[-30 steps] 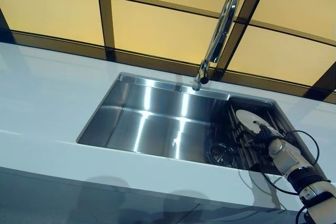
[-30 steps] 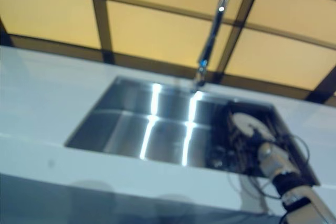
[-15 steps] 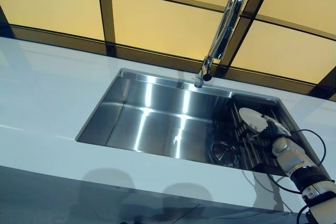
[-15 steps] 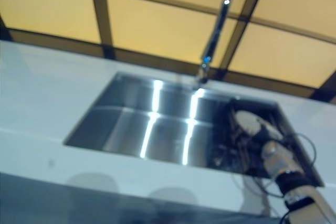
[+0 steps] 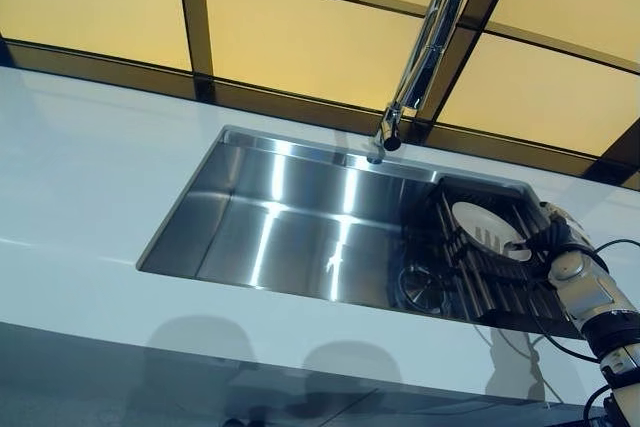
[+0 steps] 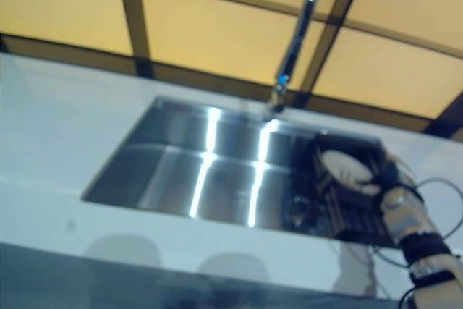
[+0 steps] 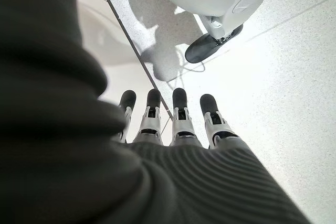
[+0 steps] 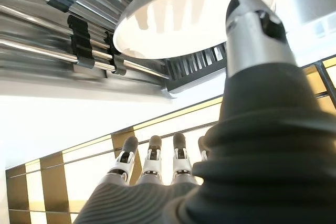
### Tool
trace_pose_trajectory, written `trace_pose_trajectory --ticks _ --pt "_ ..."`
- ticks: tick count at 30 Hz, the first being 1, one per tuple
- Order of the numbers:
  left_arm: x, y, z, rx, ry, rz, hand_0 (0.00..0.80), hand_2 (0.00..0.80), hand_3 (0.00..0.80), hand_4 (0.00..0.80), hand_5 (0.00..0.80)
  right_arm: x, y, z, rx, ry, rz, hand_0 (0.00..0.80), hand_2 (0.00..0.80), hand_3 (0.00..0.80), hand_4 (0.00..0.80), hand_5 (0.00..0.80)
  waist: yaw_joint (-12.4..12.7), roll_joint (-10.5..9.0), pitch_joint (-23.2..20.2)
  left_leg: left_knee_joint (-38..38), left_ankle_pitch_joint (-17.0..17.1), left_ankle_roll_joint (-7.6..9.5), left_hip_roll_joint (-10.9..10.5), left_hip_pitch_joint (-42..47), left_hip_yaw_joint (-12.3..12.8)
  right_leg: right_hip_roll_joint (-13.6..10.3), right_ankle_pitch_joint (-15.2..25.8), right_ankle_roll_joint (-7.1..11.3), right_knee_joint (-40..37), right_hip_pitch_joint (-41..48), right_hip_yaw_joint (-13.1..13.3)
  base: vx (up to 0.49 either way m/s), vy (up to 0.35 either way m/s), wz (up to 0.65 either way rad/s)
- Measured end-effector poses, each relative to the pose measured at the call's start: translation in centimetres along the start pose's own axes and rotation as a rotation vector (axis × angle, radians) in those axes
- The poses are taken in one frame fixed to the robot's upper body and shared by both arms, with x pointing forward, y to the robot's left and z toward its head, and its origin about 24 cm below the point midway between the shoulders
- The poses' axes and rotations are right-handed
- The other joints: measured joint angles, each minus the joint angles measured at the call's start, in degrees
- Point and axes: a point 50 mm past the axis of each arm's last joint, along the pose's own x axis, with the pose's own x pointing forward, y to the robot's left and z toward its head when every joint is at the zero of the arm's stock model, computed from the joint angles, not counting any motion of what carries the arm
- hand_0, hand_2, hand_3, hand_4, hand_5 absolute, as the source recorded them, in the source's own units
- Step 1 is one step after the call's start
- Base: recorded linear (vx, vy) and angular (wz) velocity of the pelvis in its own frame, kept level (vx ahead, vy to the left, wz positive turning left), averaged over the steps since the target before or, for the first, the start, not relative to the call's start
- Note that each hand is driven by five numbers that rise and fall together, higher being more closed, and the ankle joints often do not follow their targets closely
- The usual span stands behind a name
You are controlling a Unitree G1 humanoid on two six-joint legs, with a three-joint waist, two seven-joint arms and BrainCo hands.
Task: Take plates into dishwasher
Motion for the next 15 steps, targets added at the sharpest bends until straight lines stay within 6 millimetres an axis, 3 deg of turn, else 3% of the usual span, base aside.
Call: trace_pose_trajectory --ticks 7,15 --pt "0.0 0.0 0.0 0.0 0.0 0.001 0.0 0.0 0.0 0.0 0.0 -0.1 0.3 -0.5 -0.015 0.01 0.023 0.0 0.0 0.0 0.0 0.0 0.05 0.0 0.0 0.0 0.0 0.0 0.0 0.09 0.0 0.0 0.01 -0.01 0.01 0.1 0.02 0.0 0.0 0.0" --pt "0.0 0.1 0.1 0.001 -0.002 0.001 0.0 0.0 0.0 0.0 0.0 -0.4 1.3 -0.3 -0.185 -0.031 0.079 0.0 0.0 0.0 0.0 0.0 0.12 -0.01 -0.01 0.05 0.0 0.0 0.0 0.01 -0.01 0.0 0.0 0.0 0.0 0.07 -0.03 0.0 0.0 0.0"
